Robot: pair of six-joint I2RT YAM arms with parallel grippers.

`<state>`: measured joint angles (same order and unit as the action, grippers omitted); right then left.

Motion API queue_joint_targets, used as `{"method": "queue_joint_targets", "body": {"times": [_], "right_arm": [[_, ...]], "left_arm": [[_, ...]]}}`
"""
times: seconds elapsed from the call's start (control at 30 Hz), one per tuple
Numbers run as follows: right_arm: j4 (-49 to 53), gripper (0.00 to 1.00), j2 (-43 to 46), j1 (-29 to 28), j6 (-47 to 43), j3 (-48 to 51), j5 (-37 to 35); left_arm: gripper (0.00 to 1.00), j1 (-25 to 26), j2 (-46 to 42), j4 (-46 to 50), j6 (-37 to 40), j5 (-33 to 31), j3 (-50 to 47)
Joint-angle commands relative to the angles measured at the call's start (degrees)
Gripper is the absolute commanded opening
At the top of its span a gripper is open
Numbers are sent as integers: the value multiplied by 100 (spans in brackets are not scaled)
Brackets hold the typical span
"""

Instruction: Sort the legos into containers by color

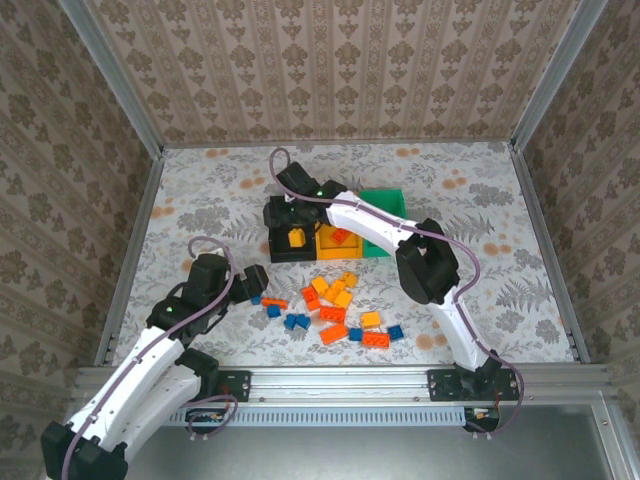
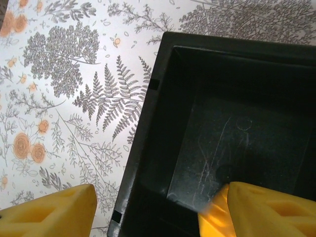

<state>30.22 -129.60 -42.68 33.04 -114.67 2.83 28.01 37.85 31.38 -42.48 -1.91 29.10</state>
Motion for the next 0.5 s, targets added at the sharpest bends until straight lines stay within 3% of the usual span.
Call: {"method": "queue_joint_targets", "body": {"times": [0.0, 0.17, 0.33, 0.47], "right_arm": [[-293, 72, 844, 44, 36, 576, -236], [-916, 73, 1814, 110, 120, 2031, -228], [-1232, 73, 2580, 223, 160, 3084, -181], [-1344, 72, 3173, 274, 124, 3796, -254]], "left_arm": [[96, -47, 162, 137, 70, 182, 91], [91, -38, 985, -20, 110, 400, 36], [73, -39, 1848, -425, 230, 368, 17], [66, -40, 2227, -786, 275, 337, -41]]}}
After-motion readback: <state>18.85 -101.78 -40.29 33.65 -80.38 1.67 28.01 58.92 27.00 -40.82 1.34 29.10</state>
